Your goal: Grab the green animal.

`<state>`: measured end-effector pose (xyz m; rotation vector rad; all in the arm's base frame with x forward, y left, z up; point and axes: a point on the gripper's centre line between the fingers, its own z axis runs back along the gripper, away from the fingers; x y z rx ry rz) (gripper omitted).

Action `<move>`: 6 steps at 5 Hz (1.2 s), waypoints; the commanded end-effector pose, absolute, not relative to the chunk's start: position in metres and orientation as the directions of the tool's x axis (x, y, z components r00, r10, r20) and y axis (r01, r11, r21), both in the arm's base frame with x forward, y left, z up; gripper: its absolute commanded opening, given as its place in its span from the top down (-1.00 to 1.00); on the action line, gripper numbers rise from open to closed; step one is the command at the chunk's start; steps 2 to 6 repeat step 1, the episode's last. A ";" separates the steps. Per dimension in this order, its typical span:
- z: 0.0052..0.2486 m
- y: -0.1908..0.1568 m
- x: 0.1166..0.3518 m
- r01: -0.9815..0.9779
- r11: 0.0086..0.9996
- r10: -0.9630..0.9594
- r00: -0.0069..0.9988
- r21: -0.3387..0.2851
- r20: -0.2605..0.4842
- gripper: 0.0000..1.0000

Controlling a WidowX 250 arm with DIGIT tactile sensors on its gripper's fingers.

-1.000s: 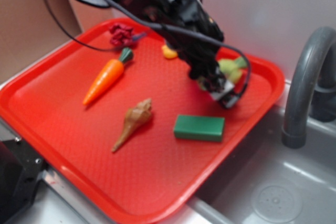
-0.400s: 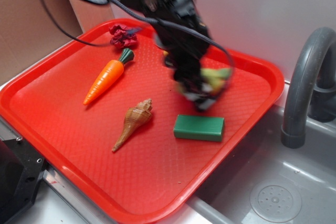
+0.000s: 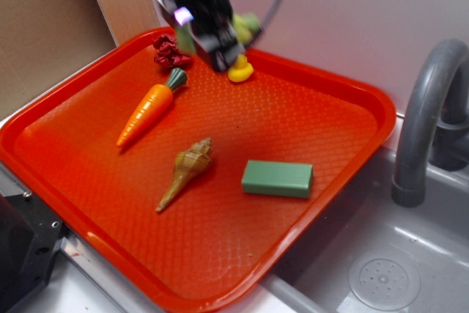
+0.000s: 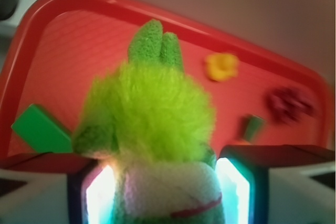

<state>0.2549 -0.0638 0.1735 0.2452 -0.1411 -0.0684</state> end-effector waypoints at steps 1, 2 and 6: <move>0.229 -0.050 0.245 -0.180 0.956 0.136 0.972 0.233 0.194 1.00; 0.229 -0.050 0.245 -0.180 0.956 0.136 0.972 0.233 0.194 1.00; 0.229 -0.050 0.245 -0.180 0.956 0.136 0.972 0.233 0.194 1.00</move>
